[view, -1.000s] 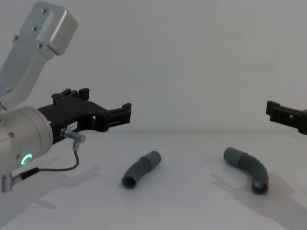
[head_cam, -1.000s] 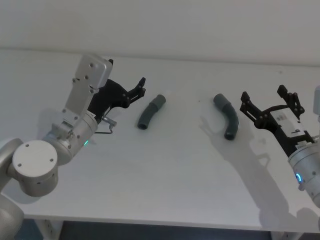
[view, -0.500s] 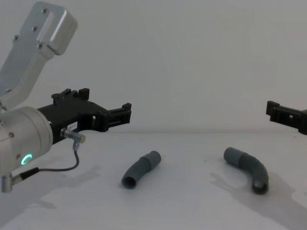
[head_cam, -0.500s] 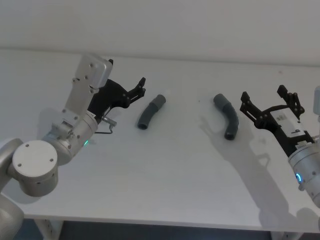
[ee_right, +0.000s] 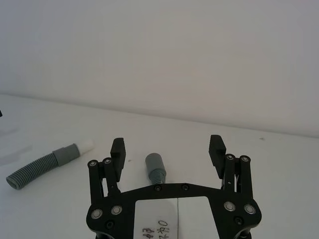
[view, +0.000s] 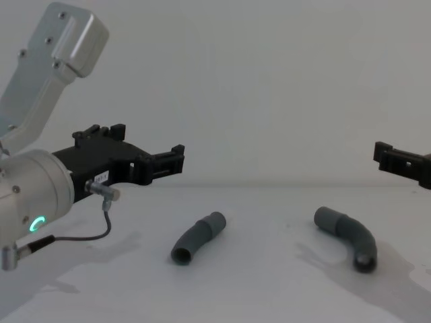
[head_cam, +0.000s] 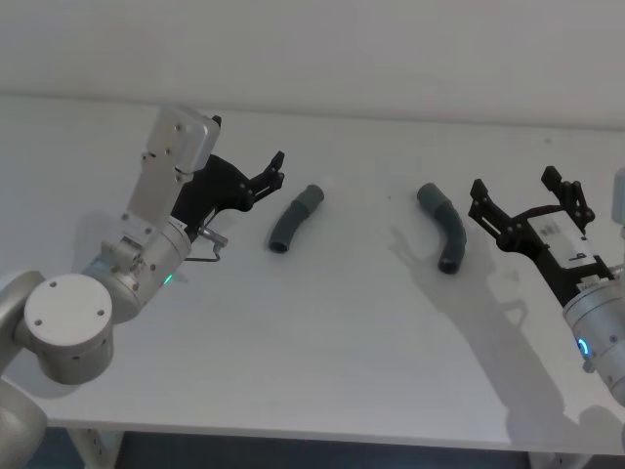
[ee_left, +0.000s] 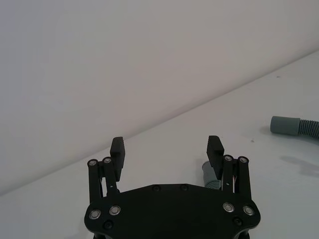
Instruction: Use both hands to pick up one end of the pipe from the table, align the ends, and insert them.
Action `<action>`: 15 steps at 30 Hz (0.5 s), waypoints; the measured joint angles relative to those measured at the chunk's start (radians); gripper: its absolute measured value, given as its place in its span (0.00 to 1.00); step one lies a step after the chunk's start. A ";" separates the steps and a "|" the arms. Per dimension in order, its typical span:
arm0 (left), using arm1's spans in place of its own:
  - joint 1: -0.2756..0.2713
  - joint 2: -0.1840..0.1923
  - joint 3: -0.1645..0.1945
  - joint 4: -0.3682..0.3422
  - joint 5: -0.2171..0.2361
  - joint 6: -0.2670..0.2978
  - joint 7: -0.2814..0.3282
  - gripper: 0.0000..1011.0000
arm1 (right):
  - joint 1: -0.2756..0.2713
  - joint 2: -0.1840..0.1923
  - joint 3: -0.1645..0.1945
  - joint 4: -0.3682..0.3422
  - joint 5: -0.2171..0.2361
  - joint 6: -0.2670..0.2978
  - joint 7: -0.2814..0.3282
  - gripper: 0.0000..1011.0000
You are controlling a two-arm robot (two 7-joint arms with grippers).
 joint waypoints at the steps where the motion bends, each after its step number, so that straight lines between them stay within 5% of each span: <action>1: 0.000 0.000 0.000 0.000 0.000 0.000 0.000 0.99 | 0.000 0.000 0.000 0.000 0.000 0.000 0.000 0.99; 15: -0.030 0.005 -0.001 -0.003 -0.056 0.091 -0.086 0.99 | 0.000 0.000 0.000 0.000 0.000 0.000 0.000 0.99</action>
